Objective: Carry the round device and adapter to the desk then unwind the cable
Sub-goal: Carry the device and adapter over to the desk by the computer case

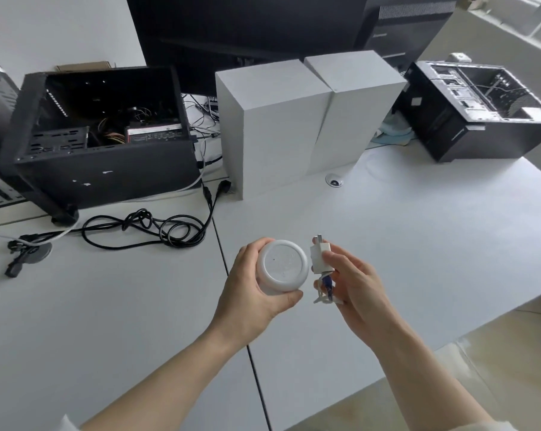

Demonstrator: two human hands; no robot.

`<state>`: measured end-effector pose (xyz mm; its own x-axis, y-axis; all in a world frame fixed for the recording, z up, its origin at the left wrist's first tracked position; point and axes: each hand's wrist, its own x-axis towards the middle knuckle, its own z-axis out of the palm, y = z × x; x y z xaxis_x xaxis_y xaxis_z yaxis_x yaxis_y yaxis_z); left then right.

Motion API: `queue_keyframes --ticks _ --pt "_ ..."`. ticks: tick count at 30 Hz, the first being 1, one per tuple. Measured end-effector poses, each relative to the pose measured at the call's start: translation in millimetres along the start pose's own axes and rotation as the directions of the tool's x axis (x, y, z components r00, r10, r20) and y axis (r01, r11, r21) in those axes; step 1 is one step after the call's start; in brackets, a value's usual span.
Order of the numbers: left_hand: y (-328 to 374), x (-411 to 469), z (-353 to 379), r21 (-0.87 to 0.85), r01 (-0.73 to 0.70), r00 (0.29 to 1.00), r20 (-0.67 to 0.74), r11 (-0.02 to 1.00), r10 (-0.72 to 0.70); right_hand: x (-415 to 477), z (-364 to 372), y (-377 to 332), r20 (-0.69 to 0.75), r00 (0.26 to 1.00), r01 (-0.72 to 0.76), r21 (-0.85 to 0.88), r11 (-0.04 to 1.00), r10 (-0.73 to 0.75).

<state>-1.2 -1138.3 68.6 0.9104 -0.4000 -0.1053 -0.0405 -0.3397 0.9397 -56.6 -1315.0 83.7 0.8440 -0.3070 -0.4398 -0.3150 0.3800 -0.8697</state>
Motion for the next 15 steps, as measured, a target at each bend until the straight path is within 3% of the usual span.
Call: queue_keyframes --ticks 15 --pt "59.6 -5.0 150.8 -0.040 0.019 0.997 -0.072 0.999 -0.022 -0.6 -151.7 -48.5 0.062 0.998 0.002 -0.018 1.000 -0.001"
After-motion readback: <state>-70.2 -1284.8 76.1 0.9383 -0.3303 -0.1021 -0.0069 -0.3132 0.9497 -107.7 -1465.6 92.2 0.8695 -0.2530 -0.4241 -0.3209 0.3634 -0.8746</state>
